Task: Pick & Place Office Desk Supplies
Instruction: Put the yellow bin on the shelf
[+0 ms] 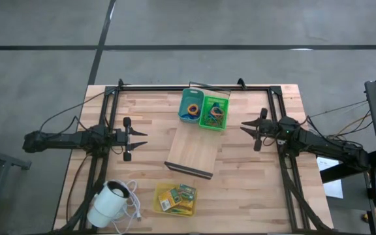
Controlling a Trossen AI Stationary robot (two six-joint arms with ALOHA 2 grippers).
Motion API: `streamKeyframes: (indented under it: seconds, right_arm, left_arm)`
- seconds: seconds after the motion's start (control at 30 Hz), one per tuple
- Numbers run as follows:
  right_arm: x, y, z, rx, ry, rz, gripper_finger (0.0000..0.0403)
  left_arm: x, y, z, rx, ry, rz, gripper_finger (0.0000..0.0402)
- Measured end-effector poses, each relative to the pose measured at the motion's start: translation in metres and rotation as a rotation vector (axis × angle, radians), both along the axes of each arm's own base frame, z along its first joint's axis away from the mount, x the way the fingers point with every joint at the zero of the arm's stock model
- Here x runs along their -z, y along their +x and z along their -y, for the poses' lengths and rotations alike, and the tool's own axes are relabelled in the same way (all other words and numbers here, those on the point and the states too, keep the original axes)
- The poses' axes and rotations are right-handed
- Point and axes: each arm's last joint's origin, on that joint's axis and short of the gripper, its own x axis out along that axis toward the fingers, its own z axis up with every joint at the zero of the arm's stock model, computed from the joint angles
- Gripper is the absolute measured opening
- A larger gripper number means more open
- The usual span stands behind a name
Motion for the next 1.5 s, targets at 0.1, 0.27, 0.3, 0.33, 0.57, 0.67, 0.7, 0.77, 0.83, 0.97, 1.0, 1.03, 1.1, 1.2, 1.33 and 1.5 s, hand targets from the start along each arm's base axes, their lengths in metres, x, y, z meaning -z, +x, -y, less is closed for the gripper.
streamKeyframes:
  seconds: [0.1,0.27,0.3,0.33,0.57,0.67,0.7,0.77,0.83,0.97,1.0,1.03,1.1,1.2,1.33,1.5]
  right_arm:
    - [0.000,-0.001,0.000,0.019,-0.028,-0.003,0.0100]
    - [-0.003,-0.003,0.000,0.033,-0.080,0.016,0.0108]
    - [-0.004,-0.003,0.000,0.031,-0.094,0.020,0.0110]
    - [-0.005,-0.004,0.000,0.030,-0.110,0.023,0.0112]
    - [-0.010,-0.007,-0.001,0.027,-0.183,0.064,0.0122]
    - [-0.011,-0.008,-0.002,0.028,-0.193,0.084,0.0125]
    - [-0.012,-0.009,-0.002,0.029,-0.197,0.092,0.0127]
    - [-0.013,-0.010,-0.002,0.030,-0.204,0.106,0.0130]
    - [-0.014,-0.010,-0.002,0.031,-0.204,0.109,0.0133]
    - [-0.015,-0.010,-0.002,0.037,-0.195,0.127,0.0139]
    - [-0.016,-0.010,-0.002,0.038,-0.189,0.141,0.0139]
    - [-0.017,-0.010,-0.002,0.038,-0.187,0.146,0.0139]
    - [-0.016,-0.010,-0.002,0.038,-0.186,0.140,0.0138]
    - [-0.015,-0.010,-0.002,0.037,-0.196,0.129,0.0133]
    - [-0.016,-0.010,-0.002,0.038,-0.179,0.135,0.0127]
    - [-0.016,-0.010,-0.002,0.039,-0.175,0.136,0.0121]
  left_arm:
    - [0.000,0.000,0.000,0.000,0.000,0.000,0.0145]
    - [0.000,0.000,0.000,0.000,0.000,0.000,0.0145]
    - [0.000,0.000,0.000,0.000,0.000,0.000,0.0145]
    - [0.000,0.000,0.000,0.000,0.000,0.001,0.0145]
    - [0.000,0.000,0.000,0.000,0.000,0.000,0.0145]
    - [0.000,0.000,0.000,0.000,0.000,0.000,0.0145]
    - [0.000,0.000,0.000,0.000,0.000,0.000,0.0145]
    - [0.000,0.000,0.000,0.000,0.000,0.000,0.0145]
    - [0.000,0.000,0.000,0.000,0.000,0.000,0.0145]
    - [0.000,0.000,0.000,0.000,0.000,0.001,0.0145]
    - [0.000,0.000,0.000,0.000,0.000,0.000,0.0145]
    - [0.000,0.000,0.000,0.000,0.000,0.000,0.0145]
    - [0.000,0.000,0.000,0.000,0.000,0.000,0.0145]
    - [0.000,0.000,0.000,0.000,0.000,0.000,0.0145]
    - [0.000,0.000,0.000,0.000,0.000,0.001,0.0145]
    - [0.000,0.000,0.000,0.000,0.000,0.001,0.0145]
